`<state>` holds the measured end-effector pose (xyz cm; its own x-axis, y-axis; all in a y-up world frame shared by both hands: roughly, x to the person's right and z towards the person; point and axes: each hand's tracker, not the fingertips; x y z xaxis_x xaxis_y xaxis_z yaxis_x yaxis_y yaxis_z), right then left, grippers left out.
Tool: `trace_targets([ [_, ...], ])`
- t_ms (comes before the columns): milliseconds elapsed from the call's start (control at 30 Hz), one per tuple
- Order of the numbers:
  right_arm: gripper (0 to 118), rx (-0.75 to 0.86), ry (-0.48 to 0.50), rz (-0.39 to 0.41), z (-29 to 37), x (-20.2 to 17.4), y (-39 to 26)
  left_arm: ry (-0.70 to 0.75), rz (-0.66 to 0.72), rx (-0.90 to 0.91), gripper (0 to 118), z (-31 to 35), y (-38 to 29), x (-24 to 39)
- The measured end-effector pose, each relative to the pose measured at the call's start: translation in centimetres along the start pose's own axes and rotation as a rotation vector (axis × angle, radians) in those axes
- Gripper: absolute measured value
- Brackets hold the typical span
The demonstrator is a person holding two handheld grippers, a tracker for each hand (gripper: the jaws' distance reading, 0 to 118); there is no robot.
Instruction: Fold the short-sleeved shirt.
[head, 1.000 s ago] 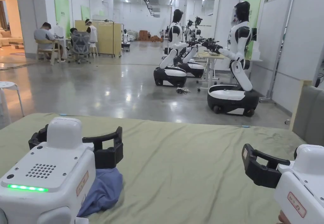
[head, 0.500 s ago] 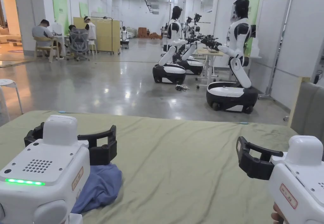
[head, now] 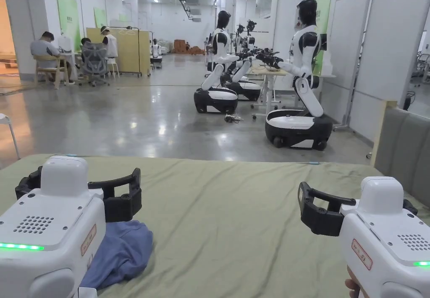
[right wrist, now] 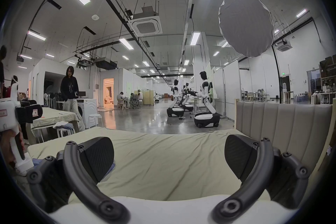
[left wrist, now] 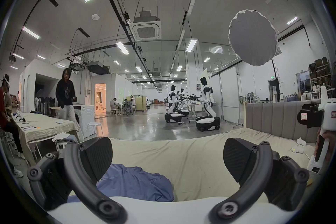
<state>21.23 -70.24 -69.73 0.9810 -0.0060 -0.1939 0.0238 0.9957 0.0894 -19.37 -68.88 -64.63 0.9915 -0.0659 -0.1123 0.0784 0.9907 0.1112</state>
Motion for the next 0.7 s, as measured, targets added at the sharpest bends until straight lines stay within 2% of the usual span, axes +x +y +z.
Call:
trace_targets([
  [300,118,-0.01,0.009,0.016,0.02,-0.54,-0.17,0.012,-0.033,0.001,117,0.07,0.15,-0.03],
  [600,118,-0.011,0.018,0.001,-0.04,-0.52,-0.26,0.008,-0.022,-0.002,117,0.12,0.08,-0.22],
  [700,118,-0.017,0.052,-0.034,-0.04,-0.22,0.0,0.01,-0.001,-0.006,117,0.02,0.1,-0.45],
])
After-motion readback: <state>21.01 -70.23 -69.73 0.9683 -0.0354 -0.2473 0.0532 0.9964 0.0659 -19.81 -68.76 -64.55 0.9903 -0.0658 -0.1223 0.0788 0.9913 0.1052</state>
